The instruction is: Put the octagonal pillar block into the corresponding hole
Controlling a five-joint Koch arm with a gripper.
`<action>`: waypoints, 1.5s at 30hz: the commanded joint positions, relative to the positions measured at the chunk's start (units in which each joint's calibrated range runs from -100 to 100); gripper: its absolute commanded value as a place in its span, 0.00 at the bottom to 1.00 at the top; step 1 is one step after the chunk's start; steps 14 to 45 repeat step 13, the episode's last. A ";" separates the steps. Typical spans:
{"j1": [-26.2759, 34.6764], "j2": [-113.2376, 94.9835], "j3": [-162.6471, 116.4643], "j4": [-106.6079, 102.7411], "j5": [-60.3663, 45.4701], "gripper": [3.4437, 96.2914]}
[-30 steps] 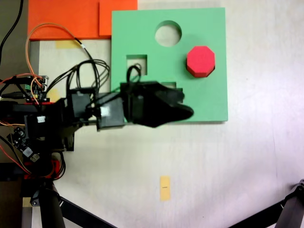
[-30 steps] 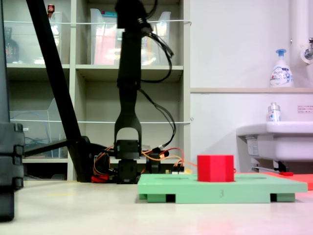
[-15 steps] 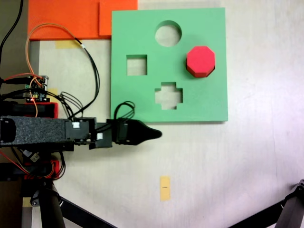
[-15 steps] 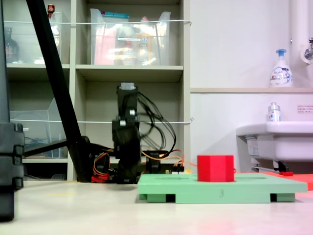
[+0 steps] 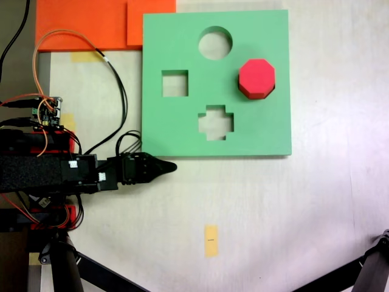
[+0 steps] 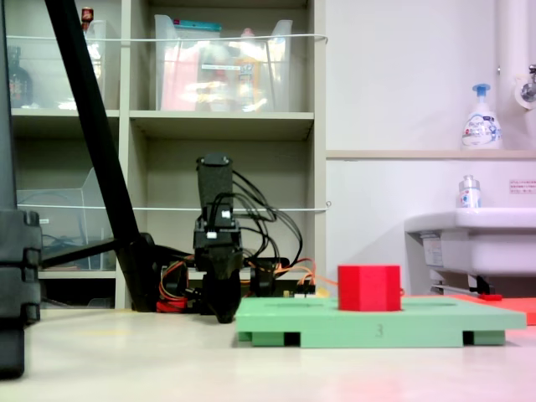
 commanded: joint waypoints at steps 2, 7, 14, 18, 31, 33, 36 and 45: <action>-0.98 -0.55 -0.98 -6.58 -0.05 0.50; -1.56 -0.55 -0.98 -6.58 -0.05 0.50; -1.51 -0.55 -0.98 -6.58 -0.05 0.50; -1.51 -0.55 -0.98 -6.58 -0.05 0.50; -1.51 -0.55 -0.98 -6.58 -0.05 0.50; -1.51 -0.55 -0.98 -6.58 -0.05 0.50; -1.51 -0.55 -0.98 -6.58 -0.05 0.50; -1.51 -0.55 -0.98 -6.58 -0.05 0.50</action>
